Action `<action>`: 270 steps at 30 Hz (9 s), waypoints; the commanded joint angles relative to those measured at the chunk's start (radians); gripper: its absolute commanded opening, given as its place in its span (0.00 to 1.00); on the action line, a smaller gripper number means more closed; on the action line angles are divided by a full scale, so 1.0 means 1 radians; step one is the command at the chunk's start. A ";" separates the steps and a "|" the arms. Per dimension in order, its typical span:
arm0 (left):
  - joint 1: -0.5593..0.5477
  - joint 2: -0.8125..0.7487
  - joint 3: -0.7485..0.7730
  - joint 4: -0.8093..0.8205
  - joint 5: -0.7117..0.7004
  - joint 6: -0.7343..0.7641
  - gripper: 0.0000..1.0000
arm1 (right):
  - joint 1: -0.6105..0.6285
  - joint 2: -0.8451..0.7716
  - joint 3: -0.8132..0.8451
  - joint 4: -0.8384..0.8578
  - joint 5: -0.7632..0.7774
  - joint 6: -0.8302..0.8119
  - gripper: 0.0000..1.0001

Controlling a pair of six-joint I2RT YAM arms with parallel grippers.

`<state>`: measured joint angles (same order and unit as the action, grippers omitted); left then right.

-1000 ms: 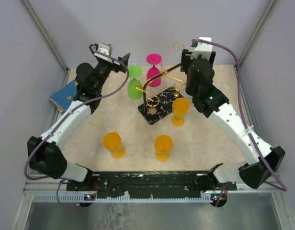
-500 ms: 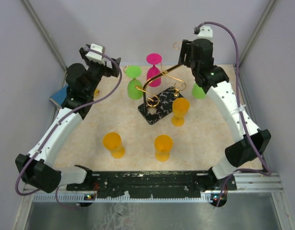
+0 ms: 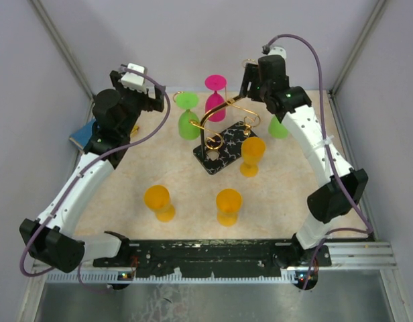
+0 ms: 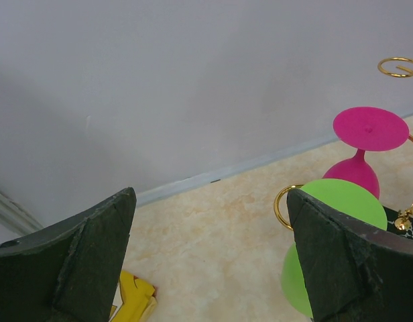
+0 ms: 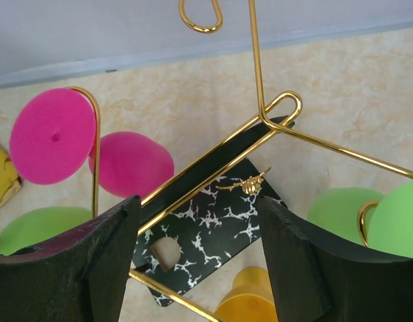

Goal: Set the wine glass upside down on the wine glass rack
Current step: Pick up the wine glass at the center of the board.

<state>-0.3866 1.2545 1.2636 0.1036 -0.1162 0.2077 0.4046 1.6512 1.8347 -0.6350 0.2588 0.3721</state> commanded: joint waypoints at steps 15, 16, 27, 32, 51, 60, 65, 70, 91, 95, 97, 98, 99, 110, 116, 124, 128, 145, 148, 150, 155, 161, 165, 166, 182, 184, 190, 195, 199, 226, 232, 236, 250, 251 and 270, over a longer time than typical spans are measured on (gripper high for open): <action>-0.006 0.050 0.024 0.073 0.028 0.052 0.99 | -0.027 0.123 0.075 0.007 -0.036 0.113 0.92; -0.008 0.053 0.024 0.080 0.030 0.053 0.99 | -0.028 0.126 0.070 0.017 -0.038 0.118 0.91; -0.007 0.089 0.042 0.110 0.035 0.066 0.99 | -0.066 0.233 0.182 0.059 -0.094 0.100 0.91; -0.006 0.099 0.045 0.117 0.026 0.070 0.99 | -0.066 0.337 0.336 0.006 -0.133 0.066 0.91; -0.006 0.119 0.056 0.137 0.015 0.056 0.99 | -0.065 0.506 0.566 0.013 -0.250 0.014 0.91; -0.006 0.123 0.056 0.148 0.014 0.043 0.99 | -0.046 0.519 0.557 0.075 -0.311 0.005 0.91; -0.006 0.125 0.053 0.153 0.013 0.033 0.99 | -0.043 0.517 0.545 0.100 -0.341 0.000 0.91; -0.005 0.128 0.050 0.162 0.015 0.024 0.99 | -0.046 0.478 0.522 0.053 -0.277 -0.050 0.91; -0.005 0.174 0.055 0.168 0.046 0.017 0.99 | -0.084 0.228 0.295 0.032 -0.222 -0.053 0.94; -0.005 0.170 0.051 0.112 0.161 0.065 0.99 | -0.084 0.198 0.305 0.009 -0.218 -0.056 0.94; -0.006 0.163 0.047 0.066 0.232 0.095 0.99 | -0.084 0.172 0.291 0.011 -0.206 -0.058 0.94; -0.006 0.155 0.043 0.048 0.259 0.098 0.99 | -0.085 0.151 0.279 0.017 -0.199 -0.060 0.94; -0.006 0.144 0.037 0.037 0.284 0.097 0.99 | -0.085 0.132 0.259 0.030 -0.190 -0.061 0.95; -0.008 -0.003 -0.032 -0.074 0.494 0.068 0.99 | -0.095 -0.051 0.095 0.143 -0.081 -0.112 0.93; -0.017 -0.057 -0.107 -0.207 0.635 0.034 0.99 | -0.107 -0.037 0.142 0.125 -0.050 -0.147 0.91; -0.103 -0.133 -0.178 -0.307 0.742 0.032 0.99 | -0.110 -0.020 0.181 0.086 -0.026 -0.170 0.91; -0.171 -0.139 -0.190 -0.334 0.758 0.020 0.99 | -0.111 -0.036 0.159 0.088 -0.018 -0.170 0.91; -0.348 0.025 -0.203 -0.146 0.671 -0.089 0.99 | -0.110 -0.139 0.039 0.084 0.024 -0.158 0.91; -0.377 0.043 -0.194 -0.178 0.656 -0.064 0.99 | -0.112 -0.146 0.031 0.079 0.034 -0.164 0.91; -0.389 0.056 -0.189 -0.185 0.651 -0.062 0.99 | -0.111 -0.148 0.028 0.077 0.036 -0.166 0.91; -0.425 0.099 -0.165 -0.174 0.634 -0.071 0.99 | -0.111 -0.151 0.012 0.074 0.035 -0.167 0.91; -0.469 0.142 -0.131 -0.211 0.613 -0.042 0.99 | -0.113 -0.167 -0.015 0.073 0.048 -0.177 0.91; -0.480 0.152 -0.114 -0.279 0.600 -0.009 0.99 | -0.121 -0.176 -0.030 0.076 0.045 -0.179 0.91; -0.481 0.156 -0.109 -0.287 0.591 -0.006 0.99 | -0.123 -0.178 -0.032 0.078 0.044 -0.179 0.91; -0.545 0.270 -0.112 -0.063 0.379 -0.064 0.99 | -0.124 -0.228 -0.085 0.145 0.089 -0.184 0.91; -0.559 0.260 -0.162 0.006 0.369 -0.010 0.99 | -0.124 -0.235 -0.098 0.150 0.094 -0.194 0.91; -0.589 0.267 -0.251 0.166 0.353 0.145 0.99 | -0.129 -0.261 -0.130 0.165 0.106 -0.222 0.91; -0.599 0.299 -0.255 0.235 0.334 0.248 0.99 | -0.143 -0.273 -0.139 0.165 0.097 -0.232 0.91; -0.603 0.333 -0.223 0.235 0.348 0.319 0.99 | -0.156 -0.278 -0.141 0.165 0.090 -0.237 0.91; -0.612 0.495 -0.046 0.086 0.393 0.554 0.90 | -0.207 -0.303 -0.172 0.185 0.053 -0.225 0.91; -0.612 0.527 -0.008 0.028 0.390 0.573 0.72 | -0.209 -0.300 -0.175 0.190 0.044 -0.219 0.91; -0.612 0.538 0.004 0.002 0.385 0.576 0.61 | -0.212 -0.296 -0.174 0.197 0.038 -0.216 0.91; -0.615 0.558 0.045 -0.084 0.371 0.572 0.26 | -0.222 -0.301 -0.186 0.207 0.023 -0.209 0.91; -0.615 0.560 0.049 -0.090 0.371 0.573 0.25 | -0.223 -0.302 -0.187 0.208 0.022 -0.208 0.91; -0.632 0.592 0.072 -0.188 0.322 0.602 0.16 | -0.226 -0.314 -0.198 0.211 0.009 -0.194 0.91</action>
<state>-1.0103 1.8050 1.3281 0.0265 0.2161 0.8070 0.1913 1.3796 1.6424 -0.4782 0.2768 0.1688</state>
